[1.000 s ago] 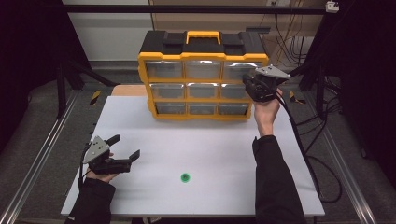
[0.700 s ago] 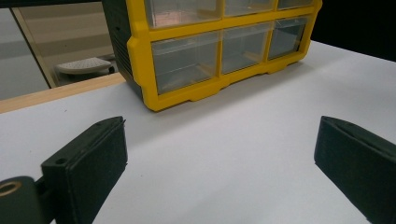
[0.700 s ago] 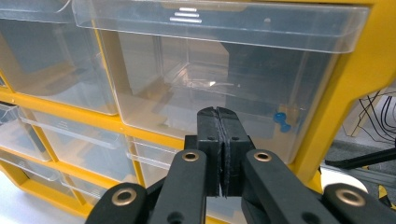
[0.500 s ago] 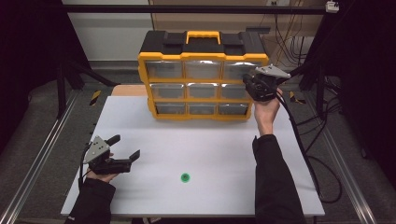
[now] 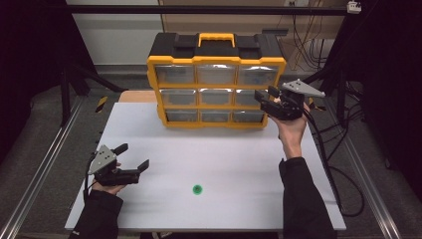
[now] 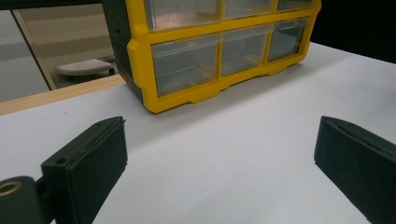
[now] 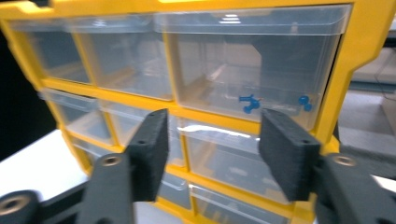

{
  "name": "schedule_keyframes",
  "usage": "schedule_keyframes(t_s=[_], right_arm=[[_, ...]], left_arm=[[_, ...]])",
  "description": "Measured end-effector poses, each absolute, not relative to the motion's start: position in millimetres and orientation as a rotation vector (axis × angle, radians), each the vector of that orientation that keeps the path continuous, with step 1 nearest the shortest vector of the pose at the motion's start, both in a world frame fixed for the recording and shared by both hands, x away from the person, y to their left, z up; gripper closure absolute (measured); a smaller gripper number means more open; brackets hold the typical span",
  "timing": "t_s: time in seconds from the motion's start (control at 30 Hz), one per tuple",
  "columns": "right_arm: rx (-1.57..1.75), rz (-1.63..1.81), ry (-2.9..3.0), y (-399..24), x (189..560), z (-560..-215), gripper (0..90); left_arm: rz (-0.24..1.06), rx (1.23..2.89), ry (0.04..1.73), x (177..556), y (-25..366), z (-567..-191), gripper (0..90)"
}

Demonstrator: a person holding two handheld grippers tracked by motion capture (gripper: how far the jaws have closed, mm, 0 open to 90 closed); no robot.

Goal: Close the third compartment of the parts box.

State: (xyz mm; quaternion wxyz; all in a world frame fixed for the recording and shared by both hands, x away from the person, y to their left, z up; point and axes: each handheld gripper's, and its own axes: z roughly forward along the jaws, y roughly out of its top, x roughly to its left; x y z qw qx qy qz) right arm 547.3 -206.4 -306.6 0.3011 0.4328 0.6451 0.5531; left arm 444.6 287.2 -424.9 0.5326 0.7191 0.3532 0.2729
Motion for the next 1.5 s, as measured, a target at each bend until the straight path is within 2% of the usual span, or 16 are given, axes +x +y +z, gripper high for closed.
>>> schedule_keyframes(t_s=[0.13,0.37,0.67,1.1,1.5], right_arm=[[1.095,1.496,1.710,-209,533,-312,22.5],[1.048,1.556,1.725,-212,509,-327,5.6],[1.031,1.604,1.720,-224,483,-349,0.5],[0.983,1.605,1.761,-229,449,-382,0.1],[1.007,1.585,1.798,-240,435,-406,0.0]], left_arm=[[0.649,1.714,0.844,445,287,-425,1.8],[0.651,1.717,0.843,444,286,-425,1.8],[0.650,1.717,0.841,444,285,-425,1.7],[0.647,1.715,0.835,444,284,-424,1.6],[0.647,1.710,0.830,443,283,-423,1.4]])
